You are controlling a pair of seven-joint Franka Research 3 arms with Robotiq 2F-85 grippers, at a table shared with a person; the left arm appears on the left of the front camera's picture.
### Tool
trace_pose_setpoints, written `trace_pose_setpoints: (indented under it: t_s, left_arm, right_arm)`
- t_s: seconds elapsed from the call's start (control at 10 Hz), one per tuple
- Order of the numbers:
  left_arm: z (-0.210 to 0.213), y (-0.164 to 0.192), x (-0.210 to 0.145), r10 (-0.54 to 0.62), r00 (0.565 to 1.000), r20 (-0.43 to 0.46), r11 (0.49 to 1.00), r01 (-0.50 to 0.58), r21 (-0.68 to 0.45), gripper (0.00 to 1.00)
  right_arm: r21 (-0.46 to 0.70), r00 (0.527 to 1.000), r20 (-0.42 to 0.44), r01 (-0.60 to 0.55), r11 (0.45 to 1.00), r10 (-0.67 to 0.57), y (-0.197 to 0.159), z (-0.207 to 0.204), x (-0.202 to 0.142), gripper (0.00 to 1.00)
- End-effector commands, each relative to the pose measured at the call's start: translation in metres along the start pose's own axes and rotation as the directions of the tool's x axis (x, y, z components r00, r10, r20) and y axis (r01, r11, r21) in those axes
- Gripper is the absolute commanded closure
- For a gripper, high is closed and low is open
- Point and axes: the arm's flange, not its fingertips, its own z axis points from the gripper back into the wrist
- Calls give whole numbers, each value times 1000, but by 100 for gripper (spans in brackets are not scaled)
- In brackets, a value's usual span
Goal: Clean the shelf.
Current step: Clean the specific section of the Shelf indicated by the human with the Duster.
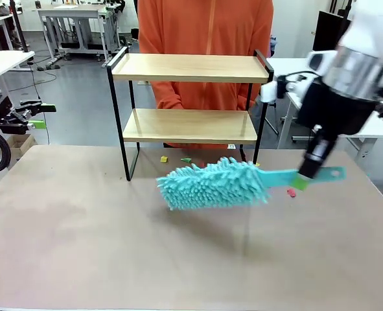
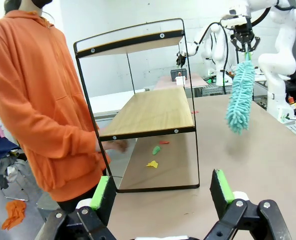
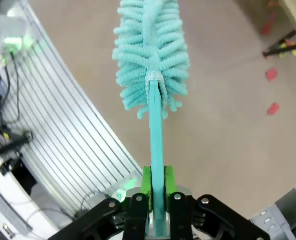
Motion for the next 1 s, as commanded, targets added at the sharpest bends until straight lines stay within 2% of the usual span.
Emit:
trace_pose_setpoints:
  t_s: [0.0,0.2,0.4,0.5,0.6,0.9]
  left_arm:
    - [-2,-2,3,1,1000,-8,1000,-1,-9,0]
    - [-2,-2,3,1,1000,-8,1000,-1,-9,0]
    - [-2,-2,3,1,1000,-8,1000,-1,-9,0]
    - [-2,-2,3,1,1000,-8,1000,-1,-9,0]
    - [-2,-2,3,1,1000,-8,1000,-1,-9,0]
    - [-2,-2,3,1,1000,-8,1000,-1,-9,0]
  right_arm:
    - [10,974,94,205,979,-205,10,-14,44,87]
    - [46,906,128,402,915,-404,25,-37,89,87]
    - [24,861,152,488,873,-486,39,-60,123,87]
    - [88,890,139,425,901,-434,45,-62,126,87]
    - [54,887,124,443,895,-446,34,-58,103,87]
    - [54,887,124,443,895,-446,34,-58,103,87]
